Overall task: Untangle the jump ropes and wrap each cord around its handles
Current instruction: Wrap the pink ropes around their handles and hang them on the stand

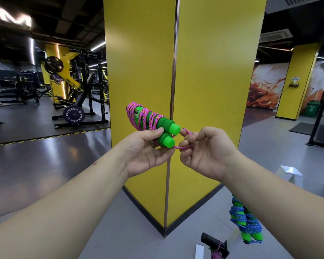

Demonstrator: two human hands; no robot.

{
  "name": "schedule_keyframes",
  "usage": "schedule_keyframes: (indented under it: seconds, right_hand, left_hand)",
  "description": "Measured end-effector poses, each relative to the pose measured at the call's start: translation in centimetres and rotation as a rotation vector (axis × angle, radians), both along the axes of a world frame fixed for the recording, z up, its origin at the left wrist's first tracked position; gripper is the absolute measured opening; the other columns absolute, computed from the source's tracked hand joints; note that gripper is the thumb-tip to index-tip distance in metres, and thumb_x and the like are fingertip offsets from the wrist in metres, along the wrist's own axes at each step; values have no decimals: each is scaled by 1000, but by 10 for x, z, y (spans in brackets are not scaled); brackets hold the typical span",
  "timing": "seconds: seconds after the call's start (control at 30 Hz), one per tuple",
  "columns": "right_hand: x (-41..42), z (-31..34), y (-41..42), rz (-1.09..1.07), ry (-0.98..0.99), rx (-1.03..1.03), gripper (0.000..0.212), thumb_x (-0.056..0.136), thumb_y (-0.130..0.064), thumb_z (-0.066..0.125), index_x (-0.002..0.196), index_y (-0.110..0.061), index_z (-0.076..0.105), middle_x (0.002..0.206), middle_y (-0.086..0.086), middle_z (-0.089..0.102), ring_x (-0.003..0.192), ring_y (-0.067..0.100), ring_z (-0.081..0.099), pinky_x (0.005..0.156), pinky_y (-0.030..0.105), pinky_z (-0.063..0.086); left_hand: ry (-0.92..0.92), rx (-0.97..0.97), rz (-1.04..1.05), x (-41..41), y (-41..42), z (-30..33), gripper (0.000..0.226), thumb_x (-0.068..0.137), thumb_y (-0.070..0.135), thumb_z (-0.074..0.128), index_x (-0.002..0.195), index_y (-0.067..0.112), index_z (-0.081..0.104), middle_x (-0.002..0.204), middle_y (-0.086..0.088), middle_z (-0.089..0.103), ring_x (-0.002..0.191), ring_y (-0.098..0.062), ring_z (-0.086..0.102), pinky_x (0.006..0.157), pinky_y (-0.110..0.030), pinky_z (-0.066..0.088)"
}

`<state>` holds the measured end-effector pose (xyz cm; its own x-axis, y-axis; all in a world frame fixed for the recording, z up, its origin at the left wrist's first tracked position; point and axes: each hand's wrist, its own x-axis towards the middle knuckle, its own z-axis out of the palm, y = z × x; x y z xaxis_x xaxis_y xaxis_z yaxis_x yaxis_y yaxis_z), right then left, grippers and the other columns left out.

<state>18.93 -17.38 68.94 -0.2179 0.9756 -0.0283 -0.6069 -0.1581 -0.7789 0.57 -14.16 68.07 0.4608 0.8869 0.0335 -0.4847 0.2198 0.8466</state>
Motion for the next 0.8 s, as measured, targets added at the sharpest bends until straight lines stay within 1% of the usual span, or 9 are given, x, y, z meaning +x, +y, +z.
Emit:
schedule_keyframes:
  seconds: [0.13, 0.27, 0.4, 0.5, 0.57, 0.63, 0.7, 0.73, 0.8]
  right_hand:
    - [0, 3, 2, 82, 15, -16, 36, 81, -5, 40, 113, -2, 56, 73, -1, 48, 58, 9, 35, 45, 18, 26]
    - [-5, 6, 4, 36, -105, -33, 25, 88, -10, 45, 110, -5, 57, 67, -4, 40, 53, 8, 29, 45, 18, 17]
    - [-7, 12, 7, -9, -78, -94, 9, 96, -7, 46, 98, -7, 55, 61, -5, 38, 44, 5, 31, 34, 14, 24]
    - [-5, 21, 10, -18, -2, -158, 14, 99, -3, 43, 94, -2, 56, 59, -4, 43, 41, 3, 39, 32, 13, 32]
    - [-3, 25, 11, -10, -17, -193, 14, 98, -3, 45, 92, 2, 57, 59, -1, 46, 43, 4, 43, 32, 12, 37]
    - [-3, 27, 10, 5, -31, -214, 11, 96, -1, 47, 95, 4, 57, 59, 4, 50, 46, 5, 46, 34, 11, 41]
    - [-5, 27, 9, -14, 37, -183, 21, 94, 4, 47, 114, 5, 52, 67, 14, 61, 51, 10, 58, 41, 13, 50]
    - [-4, 26, 11, -44, 93, -153, 32, 93, 8, 45, 125, 3, 47, 79, 20, 65, 56, 17, 66, 48, 17, 55]
    - [-3, 26, 12, -91, 149, -110, 43, 91, 15, 40, 132, 2, 46, 106, 24, 63, 77, 29, 74, 69, 26, 62]
  left_hand:
    - [-8, -17, 72, 1, 2, 0, 21, 96, 9, 60, 115, 2, 66, 91, -13, 72, 79, -28, 72, 83, -42, 62]
    - [-37, -44, 104, 1, 3, -1, 25, 97, 9, 60, 120, 2, 66, 95, -13, 72, 74, -26, 73, 76, -39, 63]
    - [-41, -16, 100, 4, 1, -1, 21, 96, 8, 61, 115, 3, 69, 94, -11, 73, 74, -23, 72, 73, -34, 63]
    - [-32, 34, 37, 1, -1, -3, 26, 90, 8, 62, 115, 2, 70, 104, -13, 73, 83, -22, 72, 82, -35, 62]
    - [-14, 39, 14, -2, -2, -6, 30, 84, 8, 64, 112, 2, 72, 105, -13, 74, 85, -22, 71, 85, -36, 61]
    - [-1, 22, 7, -4, -2, -10, 27, 81, 8, 64, 106, 3, 73, 102, -12, 76, 83, -21, 72, 84, -34, 60]
    - [-8, 0, 14, -5, -3, -13, 26, 81, 8, 64, 105, 3, 73, 99, -11, 76, 80, -20, 71, 79, -33, 61]
    - [-20, -10, 22, -4, -2, -14, 27, 81, 8, 65, 106, 3, 73, 99, -11, 75, 78, -20, 71, 77, -32, 62]
    - [-57, -20, 31, -4, -2, -15, 29, 80, 8, 65, 108, 2, 71, 99, -12, 74, 77, -21, 71, 75, -33, 63]
